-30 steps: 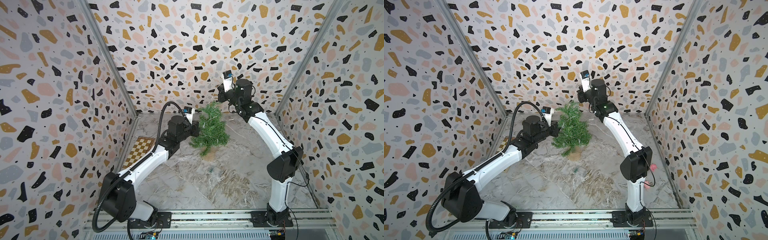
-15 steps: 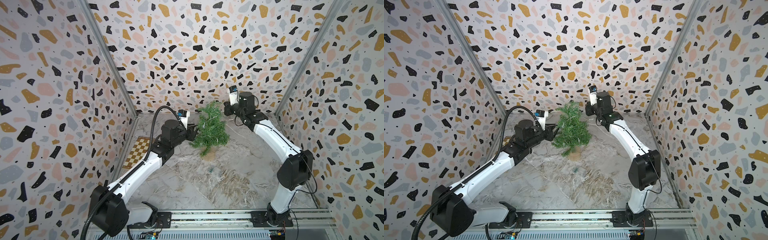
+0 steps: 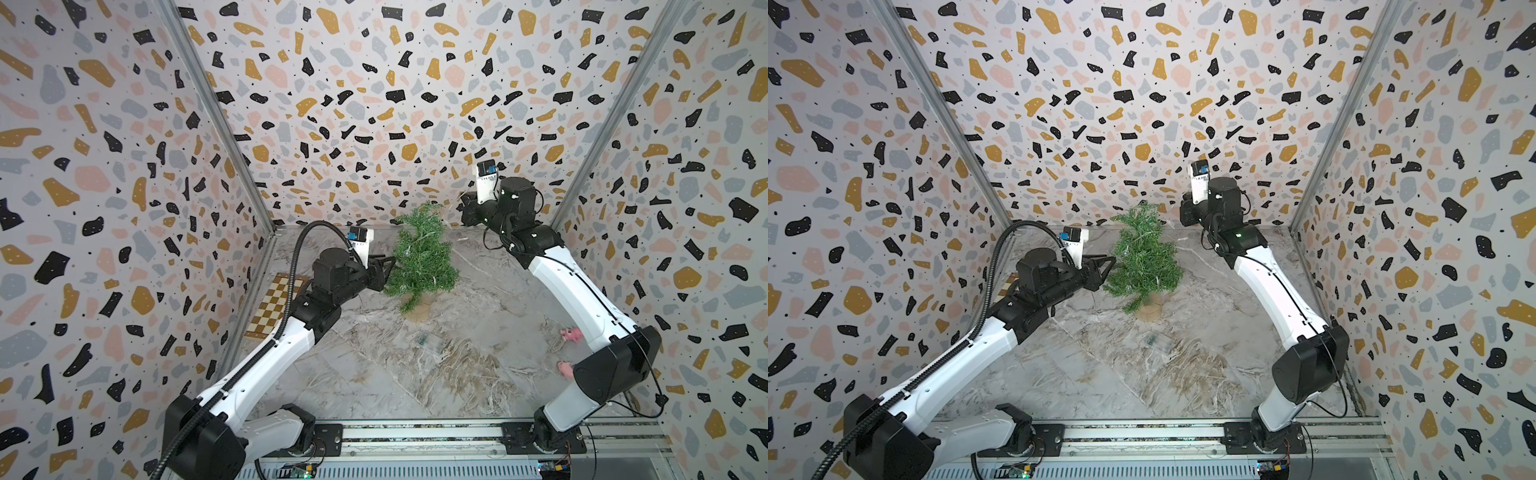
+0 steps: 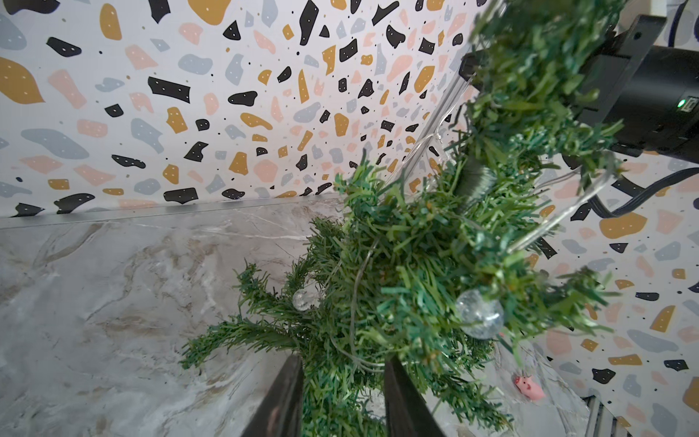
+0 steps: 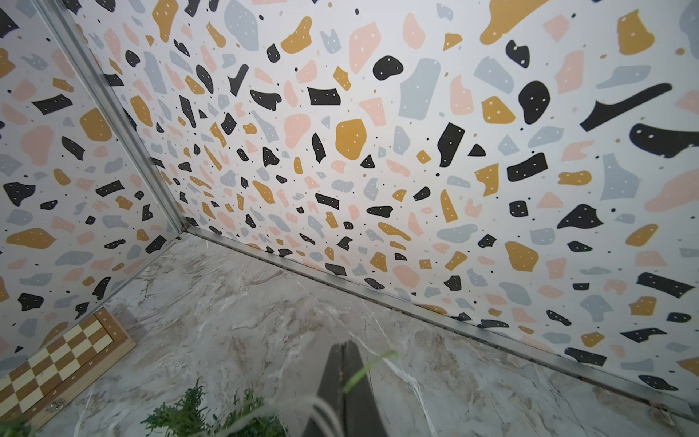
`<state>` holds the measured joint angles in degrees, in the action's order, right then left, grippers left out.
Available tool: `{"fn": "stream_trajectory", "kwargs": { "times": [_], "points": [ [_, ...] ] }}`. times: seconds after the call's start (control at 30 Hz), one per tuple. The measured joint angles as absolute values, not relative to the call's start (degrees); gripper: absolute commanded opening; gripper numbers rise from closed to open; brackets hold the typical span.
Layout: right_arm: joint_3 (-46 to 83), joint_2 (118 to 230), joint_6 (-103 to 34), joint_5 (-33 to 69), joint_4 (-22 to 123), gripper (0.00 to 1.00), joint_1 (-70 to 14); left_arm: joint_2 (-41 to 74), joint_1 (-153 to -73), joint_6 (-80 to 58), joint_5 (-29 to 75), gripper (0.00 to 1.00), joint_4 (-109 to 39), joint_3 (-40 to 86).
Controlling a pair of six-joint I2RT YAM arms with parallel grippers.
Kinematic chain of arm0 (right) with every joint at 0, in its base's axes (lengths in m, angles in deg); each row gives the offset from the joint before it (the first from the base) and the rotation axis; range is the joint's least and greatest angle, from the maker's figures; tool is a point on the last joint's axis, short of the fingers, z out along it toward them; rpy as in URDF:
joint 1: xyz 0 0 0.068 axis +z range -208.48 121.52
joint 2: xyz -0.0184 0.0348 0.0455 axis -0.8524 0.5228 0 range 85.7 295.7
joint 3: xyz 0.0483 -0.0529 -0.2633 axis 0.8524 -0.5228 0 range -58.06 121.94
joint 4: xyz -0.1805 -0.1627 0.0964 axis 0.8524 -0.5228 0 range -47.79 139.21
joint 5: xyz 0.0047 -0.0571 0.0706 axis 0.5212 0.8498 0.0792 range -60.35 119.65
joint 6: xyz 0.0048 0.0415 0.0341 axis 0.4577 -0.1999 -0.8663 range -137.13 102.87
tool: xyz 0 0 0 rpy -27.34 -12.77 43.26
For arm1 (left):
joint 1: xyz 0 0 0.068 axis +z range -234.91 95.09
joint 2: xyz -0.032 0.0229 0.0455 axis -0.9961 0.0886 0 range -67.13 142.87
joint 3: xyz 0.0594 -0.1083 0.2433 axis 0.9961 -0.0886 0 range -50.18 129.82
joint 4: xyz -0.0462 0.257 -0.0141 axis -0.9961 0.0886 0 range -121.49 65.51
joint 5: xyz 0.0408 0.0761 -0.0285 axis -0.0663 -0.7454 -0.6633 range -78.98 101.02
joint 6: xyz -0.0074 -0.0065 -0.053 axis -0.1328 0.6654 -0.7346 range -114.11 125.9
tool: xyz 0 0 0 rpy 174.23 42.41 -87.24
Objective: Wrap string light around the christmas tree
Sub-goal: Wrap the light string around the Christmas tree.
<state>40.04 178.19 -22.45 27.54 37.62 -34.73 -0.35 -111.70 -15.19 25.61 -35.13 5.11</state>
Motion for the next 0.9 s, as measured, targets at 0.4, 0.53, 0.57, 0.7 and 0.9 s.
{"fn": "stream_trajectory", "kwargs": {
  "times": [0.4,0.53,0.57,0.7,0.9],
  "points": [
    [32.26,171.21,-27.72,29.53,32.79,0.00,-32.72,-0.90,-111.88,-17.26,27.03,0.35,-34.54,4.78],
    [28.55,168.68,-28.07,31.78,30.58,0.00,-31.06,-0.83,-112.44,-17.61,27.12,0.35,-34.56,4.78],
    [27.34,168.04,-28.09,31.96,30.21,0.00,-30.91,-0.79,-112.68,-17.72,27.14,0.35,-34.58,4.78],
    [22.89,166.21,-28.81,31.30,29.75,0.00,-30.49,-0.13,-113.78,-17.81,27.30,0.35,-34.69,4.78],
    [15.74,163.87,-33.25,23.54,31.56,0.00,-25.64,1.05,-114.63,-17.81,27.25,0.35,-34.72,4.78]
  ]
}}
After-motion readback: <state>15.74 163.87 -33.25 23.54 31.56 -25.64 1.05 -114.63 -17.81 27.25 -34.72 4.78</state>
